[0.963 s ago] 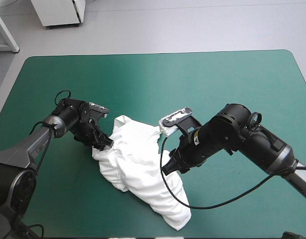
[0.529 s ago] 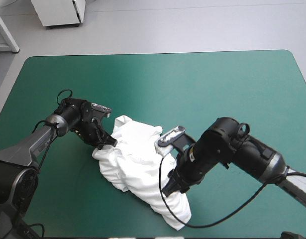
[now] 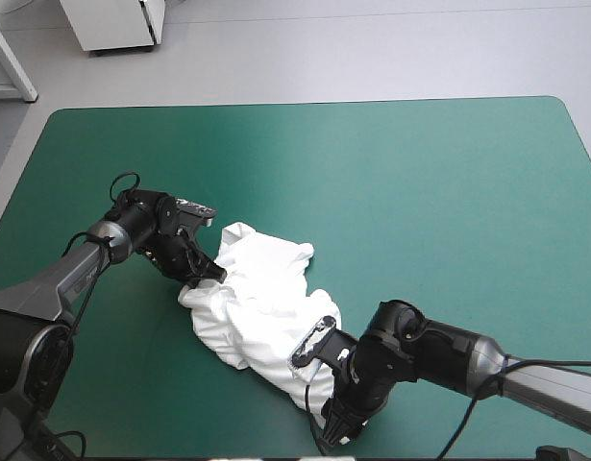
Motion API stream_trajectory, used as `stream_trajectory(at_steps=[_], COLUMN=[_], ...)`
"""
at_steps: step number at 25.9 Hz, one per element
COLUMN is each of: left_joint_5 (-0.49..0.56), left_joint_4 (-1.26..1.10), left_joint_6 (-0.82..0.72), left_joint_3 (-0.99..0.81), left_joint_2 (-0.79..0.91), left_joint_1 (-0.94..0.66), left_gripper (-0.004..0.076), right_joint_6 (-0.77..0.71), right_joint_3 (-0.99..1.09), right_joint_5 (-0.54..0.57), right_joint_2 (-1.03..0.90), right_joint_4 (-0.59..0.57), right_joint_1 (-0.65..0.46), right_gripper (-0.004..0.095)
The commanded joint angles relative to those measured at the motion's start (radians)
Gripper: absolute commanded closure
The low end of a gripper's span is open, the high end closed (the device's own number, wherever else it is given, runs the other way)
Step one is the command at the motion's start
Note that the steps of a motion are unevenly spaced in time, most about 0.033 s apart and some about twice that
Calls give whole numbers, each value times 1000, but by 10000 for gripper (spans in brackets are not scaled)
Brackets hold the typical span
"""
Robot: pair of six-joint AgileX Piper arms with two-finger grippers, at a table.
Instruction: Fold the cloth
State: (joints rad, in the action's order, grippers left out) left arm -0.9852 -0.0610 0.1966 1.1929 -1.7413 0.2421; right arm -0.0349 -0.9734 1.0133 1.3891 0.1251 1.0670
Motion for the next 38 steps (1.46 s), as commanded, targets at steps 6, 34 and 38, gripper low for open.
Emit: stream_trajectory(at_steps=[6, 34, 38], left_joint_5=[31, -146, -166], left_joint_4=[42, -9, -50], left_joint_6=[-3, 21, 34], left_joint_3=[8, 430, 530], left_joint_2=[9, 242, 272], left_joint_1=[-2, -2, -2], left_gripper=[733, 733, 733], right_joint_6=[3, -166, -137], right_joint_3=[29, -411, -514], right_joint_5=[-139, 148, 114], right_joint_2=[110, -170, -195], right_joint_4=[-75, -480, -491], right_joint_1=[4, -239, -362], right_gripper=[307, 927, 927])
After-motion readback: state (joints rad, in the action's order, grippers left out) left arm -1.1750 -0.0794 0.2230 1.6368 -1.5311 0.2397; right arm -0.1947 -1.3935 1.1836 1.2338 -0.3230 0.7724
